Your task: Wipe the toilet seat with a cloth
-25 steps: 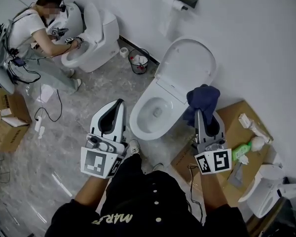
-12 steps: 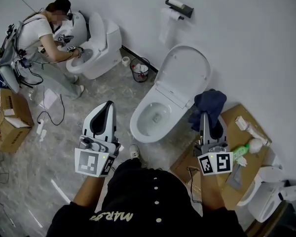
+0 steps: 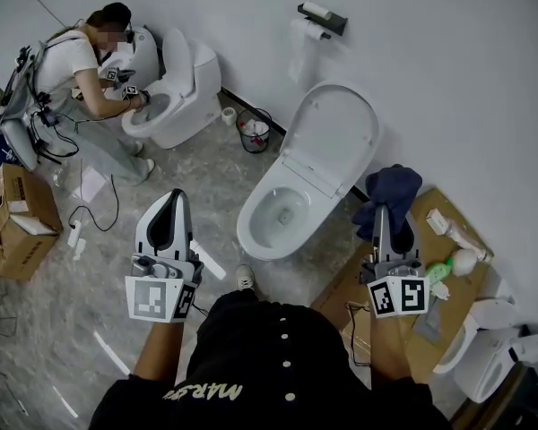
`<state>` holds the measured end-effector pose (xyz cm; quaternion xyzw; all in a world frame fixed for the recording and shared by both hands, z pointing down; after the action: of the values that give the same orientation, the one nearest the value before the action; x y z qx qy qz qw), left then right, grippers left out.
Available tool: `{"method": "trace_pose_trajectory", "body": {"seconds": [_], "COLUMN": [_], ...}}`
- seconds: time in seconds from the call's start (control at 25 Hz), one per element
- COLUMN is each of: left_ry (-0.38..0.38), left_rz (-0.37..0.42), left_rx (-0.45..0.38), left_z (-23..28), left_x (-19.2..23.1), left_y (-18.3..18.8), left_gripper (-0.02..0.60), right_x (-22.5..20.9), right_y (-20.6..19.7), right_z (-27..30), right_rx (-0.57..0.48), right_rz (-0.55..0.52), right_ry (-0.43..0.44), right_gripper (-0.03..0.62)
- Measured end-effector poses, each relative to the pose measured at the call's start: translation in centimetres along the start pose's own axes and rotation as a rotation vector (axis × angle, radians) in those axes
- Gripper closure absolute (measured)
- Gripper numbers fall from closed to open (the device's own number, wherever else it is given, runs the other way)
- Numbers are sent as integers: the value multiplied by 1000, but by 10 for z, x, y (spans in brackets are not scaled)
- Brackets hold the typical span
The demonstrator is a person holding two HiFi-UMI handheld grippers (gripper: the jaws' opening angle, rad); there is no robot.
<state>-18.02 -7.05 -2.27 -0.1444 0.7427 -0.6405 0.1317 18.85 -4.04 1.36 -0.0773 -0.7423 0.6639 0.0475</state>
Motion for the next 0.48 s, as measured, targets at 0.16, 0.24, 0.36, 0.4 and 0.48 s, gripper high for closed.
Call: {"method": "trace_pose_trajectory", "body": {"seconds": [0.16, 0.24, 0.36, 0.4, 0.48], "left_ry": [26, 32, 31, 32, 35], "left_rz": [31, 42, 54, 53, 50], "left_rx": [19, 22, 14, 10, 10], "left_z": [-8, -8, -10, -11, -13], "left_x": [5, 6, 11, 12, 12], "left_y": [-3, -3, -5, -7, -8], "left_gripper": [571, 571, 571, 571, 571], "right_x": [-4, -6, -8, -8, -9], "right_y": [3, 4, 4, 4, 4], "right_z": [-6, -7, -7, -8, -9], "right_rx": [-6, -7, -9, -9, -5], "right_rz": [-6, -7, -19, -21, -23], "right_ry": [-15, -23, -33, -34, -36], "right_gripper": [520, 519, 520, 520, 520]}}
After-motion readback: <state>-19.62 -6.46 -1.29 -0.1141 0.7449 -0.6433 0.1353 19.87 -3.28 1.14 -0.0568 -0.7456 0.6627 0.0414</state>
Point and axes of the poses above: the fingertips, and each gripper's own axes: z forward along the fingers, x to its left, y out of its top, the point moved 2 cm from there along -z, backward along the fingers, and after that the axes turned 3 degrees about x, right-handed, at the moved point
